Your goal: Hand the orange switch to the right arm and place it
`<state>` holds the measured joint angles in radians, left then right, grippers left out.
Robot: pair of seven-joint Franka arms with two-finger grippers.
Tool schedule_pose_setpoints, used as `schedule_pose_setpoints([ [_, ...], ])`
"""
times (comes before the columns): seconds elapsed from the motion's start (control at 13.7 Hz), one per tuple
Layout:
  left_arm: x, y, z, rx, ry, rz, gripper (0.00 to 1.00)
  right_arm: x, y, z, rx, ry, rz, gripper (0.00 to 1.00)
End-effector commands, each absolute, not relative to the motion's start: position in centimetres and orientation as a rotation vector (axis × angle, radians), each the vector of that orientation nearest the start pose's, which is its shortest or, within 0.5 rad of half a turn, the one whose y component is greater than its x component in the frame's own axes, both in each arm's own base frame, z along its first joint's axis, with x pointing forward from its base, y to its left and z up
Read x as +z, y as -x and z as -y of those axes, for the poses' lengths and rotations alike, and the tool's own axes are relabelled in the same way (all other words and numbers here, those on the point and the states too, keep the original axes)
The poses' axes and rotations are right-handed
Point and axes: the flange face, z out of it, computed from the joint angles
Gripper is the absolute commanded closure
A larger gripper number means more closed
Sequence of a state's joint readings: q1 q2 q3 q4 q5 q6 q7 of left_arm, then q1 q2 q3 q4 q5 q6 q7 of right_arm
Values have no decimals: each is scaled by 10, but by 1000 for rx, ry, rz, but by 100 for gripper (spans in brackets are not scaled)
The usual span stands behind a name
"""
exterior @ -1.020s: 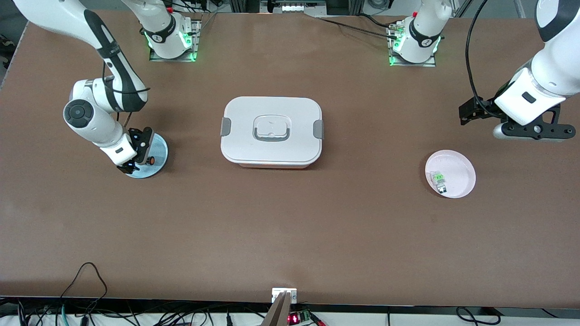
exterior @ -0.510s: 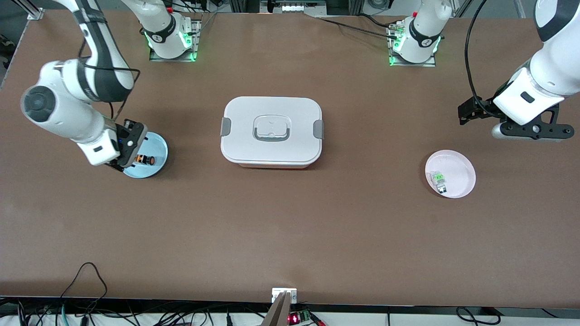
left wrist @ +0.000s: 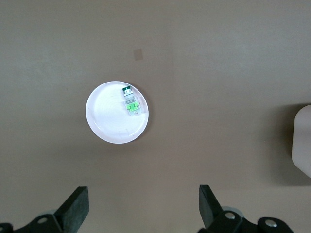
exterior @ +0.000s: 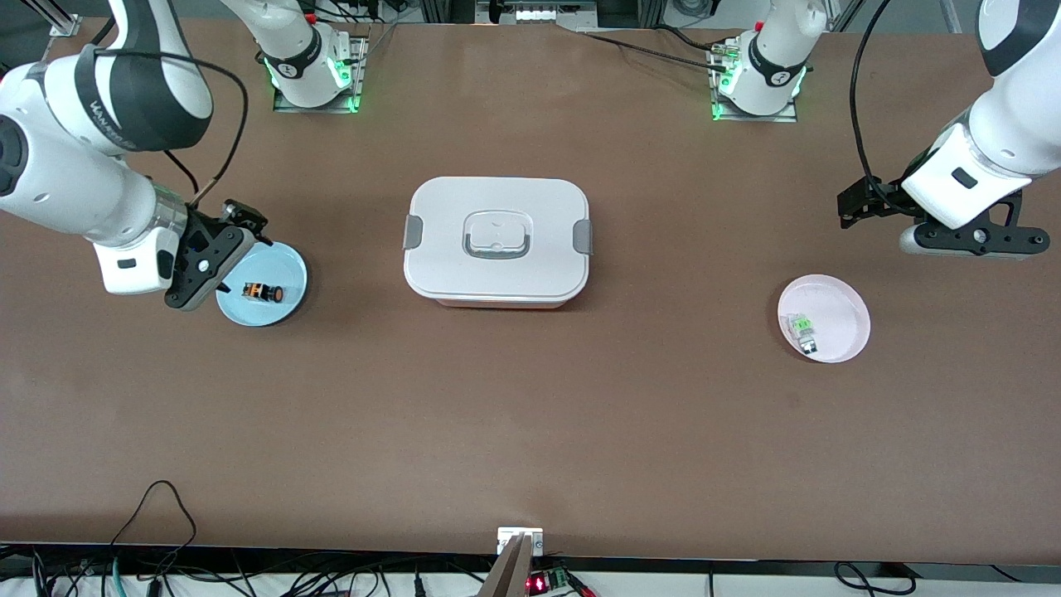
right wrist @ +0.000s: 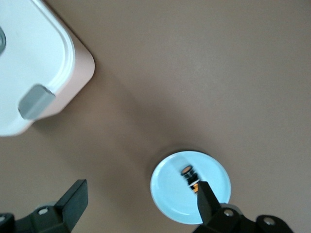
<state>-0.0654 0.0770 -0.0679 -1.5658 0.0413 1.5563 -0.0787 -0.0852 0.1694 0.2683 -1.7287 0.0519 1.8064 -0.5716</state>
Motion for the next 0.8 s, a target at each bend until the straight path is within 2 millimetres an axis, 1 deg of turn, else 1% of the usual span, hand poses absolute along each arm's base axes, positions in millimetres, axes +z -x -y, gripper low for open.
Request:
schedule_pose_setpoints([
  [0.0, 588, -571, 73, 128, 3071, -79, 0, 506, -586, -105, 124, 2989, 642, 0],
  [0.15, 588, -571, 73, 128, 3071, -79, 0, 528, -588, -100, 86, 3057, 286, 0],
  [0.22, 588, -571, 74, 128, 3071, -81, 0, 537, -588, -92, 72, 3089, 178, 0],
  [0.36, 588, -571, 74, 128, 3071, -81, 0, 544, -582, -80, 117, 3187, 150, 0],
  [0.51, 588, -571, 74, 130, 3071, -81, 0, 546, -584, -49, 113, 3231, 82, 0],
  [0.58, 588, -570, 74, 134, 3070, -81, 0, 546, -586, -29, 114, 3233, 33, 0],
  [0.66, 587, -570, 75, 141, 3069, -83, 0, 546, -589, -16, 120, 3246, -6, 0],
  [0.73, 587, -570, 75, 141, 3069, -83, 0, 547, -589, -9, 115, 3252, -37, 0],
])
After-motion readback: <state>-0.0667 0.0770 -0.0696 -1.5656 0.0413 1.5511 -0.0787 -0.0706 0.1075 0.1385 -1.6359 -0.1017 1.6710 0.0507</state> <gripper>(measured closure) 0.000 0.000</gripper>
